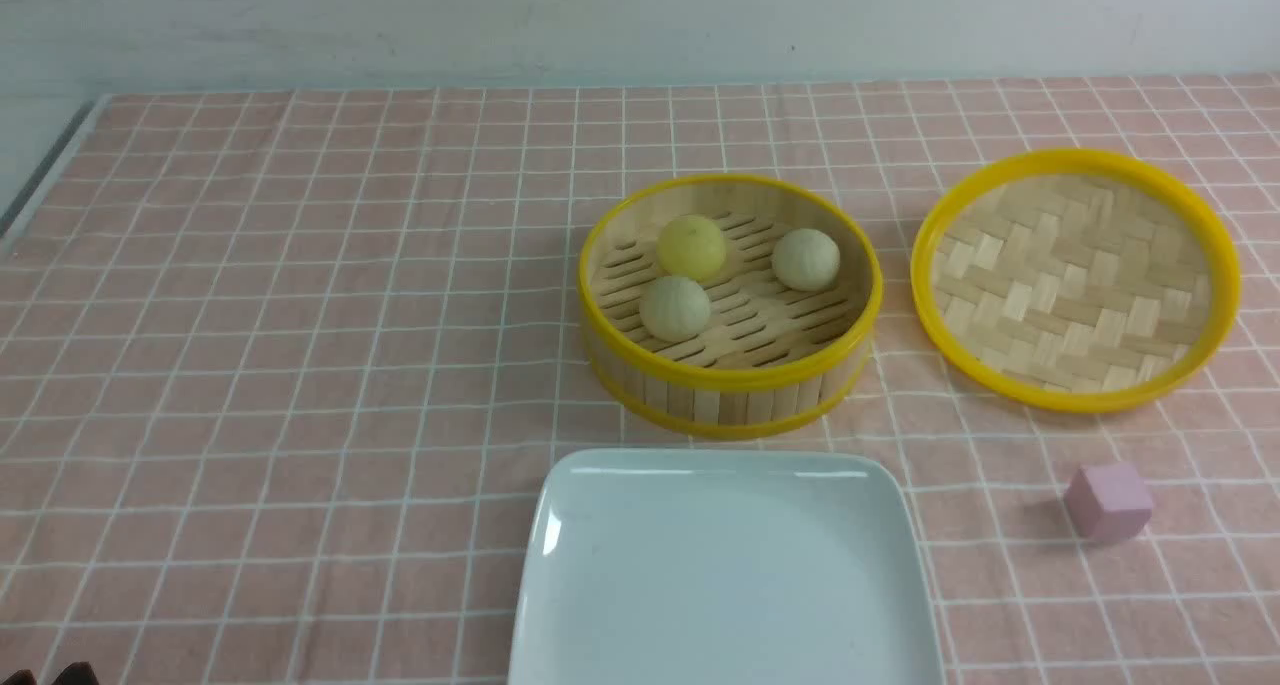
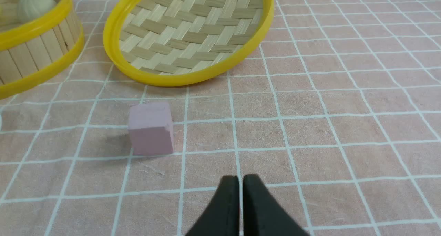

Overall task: Put the steamed buns into the plate on the pink tablecloth.
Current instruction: 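Reach toward a bun in the bamboo steamer with the right gripper, then move the steamed bun from the bamboo steamer onto the white plate with the right gripper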

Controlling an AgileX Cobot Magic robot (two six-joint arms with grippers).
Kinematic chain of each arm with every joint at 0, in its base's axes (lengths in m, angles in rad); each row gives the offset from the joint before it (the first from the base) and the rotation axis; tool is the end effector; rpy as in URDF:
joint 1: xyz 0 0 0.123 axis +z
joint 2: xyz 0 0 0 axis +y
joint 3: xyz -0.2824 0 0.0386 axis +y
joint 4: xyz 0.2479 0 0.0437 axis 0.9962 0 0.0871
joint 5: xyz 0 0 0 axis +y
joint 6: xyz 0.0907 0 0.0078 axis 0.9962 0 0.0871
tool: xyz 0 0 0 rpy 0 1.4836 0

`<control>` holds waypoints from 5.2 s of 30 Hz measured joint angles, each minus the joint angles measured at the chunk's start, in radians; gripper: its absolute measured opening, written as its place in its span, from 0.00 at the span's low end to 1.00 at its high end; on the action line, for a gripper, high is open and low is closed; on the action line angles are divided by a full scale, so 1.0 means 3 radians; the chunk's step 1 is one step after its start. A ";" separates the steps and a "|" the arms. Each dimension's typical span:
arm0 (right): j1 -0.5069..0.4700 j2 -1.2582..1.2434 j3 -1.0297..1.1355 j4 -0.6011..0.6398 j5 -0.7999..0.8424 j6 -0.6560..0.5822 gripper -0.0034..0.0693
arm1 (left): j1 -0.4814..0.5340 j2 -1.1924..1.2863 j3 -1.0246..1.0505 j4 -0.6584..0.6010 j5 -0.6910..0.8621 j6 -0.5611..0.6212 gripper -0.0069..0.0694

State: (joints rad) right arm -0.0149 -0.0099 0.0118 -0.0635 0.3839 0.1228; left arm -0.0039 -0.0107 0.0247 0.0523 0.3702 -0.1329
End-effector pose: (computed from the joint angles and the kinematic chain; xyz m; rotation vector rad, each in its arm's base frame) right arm 0.0521 -0.0029 0.1752 0.0900 1.8665 0.0116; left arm 0.0527 0.0015 0.1721 -0.0880 1.8654 -0.0432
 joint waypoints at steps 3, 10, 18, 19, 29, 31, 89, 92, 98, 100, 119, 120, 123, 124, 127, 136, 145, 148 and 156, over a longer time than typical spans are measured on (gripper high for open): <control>0.0000 0.0000 0.0000 0.0000 0.0000 0.0000 0.10 | 0.0000 0.0000 0.0000 0.0000 0.0000 0.0000 0.41; 0.0000 0.0000 0.0000 0.0000 0.0000 0.0000 0.10 | 0.0000 0.0000 0.0000 0.0000 0.0000 0.0000 0.41; 0.0000 0.0000 0.0000 0.0000 0.0000 0.0000 0.10 | 0.0000 0.0000 0.0000 0.0000 0.0000 0.0000 0.41; 0.0000 0.0000 0.0000 0.0000 0.0000 0.0000 0.10 | 0.0000 0.0000 0.0000 0.0000 0.0000 0.0000 0.41; 0.0000 0.0000 0.0000 0.0000 0.0000 0.0000 0.10 | 0.0000 0.0000 0.0000 0.0000 0.0000 0.0000 0.41; 0.0000 0.0000 0.0000 0.0000 0.0000 0.0000 0.10 | 0.0000 0.0000 0.0000 0.0000 0.0000 0.0000 0.41; 0.0351 0.3922 -0.3340 0.2365 0.2239 -0.1765 0.05 | 0.0000 0.2058 -0.1960 -0.1389 0.2085 -0.0180 0.09; 0.0633 0.4299 -0.3653 0.2438 0.2019 -0.1855 0.06 | 0.0000 0.2061 -0.1960 -0.1389 0.2092 -0.0162 0.09; 0.1064 0.5303 -0.4514 0.1695 0.1553 -0.1357 0.15 | 0.0000 0.2060 -0.1960 -0.1389 0.2112 -0.0162 0.10; 0.1147 0.5633 -0.4776 0.1328 0.1451 -0.1108 0.21 | 0.0000 0.2060 -0.1960 -0.1389 0.2112 -0.0162 0.11; 0.1327 0.7251 -0.5665 0.0557 0.0278 -0.0753 0.53 | 0.0000 0.2060 -0.1960 -0.1493 0.2109 -0.0169 0.14; 0.1327 0.7329 -0.5681 0.0526 0.0144 -0.0753 0.52 | 0.0000 0.2060 -0.1960 -0.1533 0.2109 -0.0173 0.15; 0.1327 0.7400 -0.5714 0.0455 0.0005 -0.0753 0.48 | 0.0000 0.2060 -0.1960 -0.1548 0.2105 -0.0176 0.15; 0.1327 0.7415 -0.5715 0.0441 -0.0009 -0.0753 0.47 | 0.0000 0.2060 -0.1960 -0.1548 0.2098 -0.0183 0.15; 0.1327 0.7451 -0.5723 0.0431 -0.0067 -0.0753 0.38 | 0.0000 0.2060 -0.1960 -0.1559 0.2083 -0.0267 0.16; 0.1338 0.7526 -0.5761 0.0434 -0.0139 -0.0753 0.12 | 0.0000 0.2060 -0.1960 -0.1581 0.1985 -0.0403 0.16; 0.1344 0.7509 -0.5761 0.0445 -0.0099 -0.0753 0.08 | 0.0000 0.2060 -0.1960 -0.1610 0.1747 -0.0413 0.15; 0.1344 0.7419 -0.5751 0.0548 0.0068 -0.0753 0.08 | 0.0000 0.2060 -0.1960 -0.1729 0.1570 -0.0449 0.15; 0.1329 0.7047 -0.5703 0.0823 0.0675 -0.0782 0.08 | 0.0000 0.2060 -0.1960 -0.1825 0.1511 -0.0463 0.15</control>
State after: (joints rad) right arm 0.3840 2.1043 -1.6990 0.1834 0.5863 -0.1117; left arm -0.0039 0.6072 -0.5634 -0.4951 0.8234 -0.2720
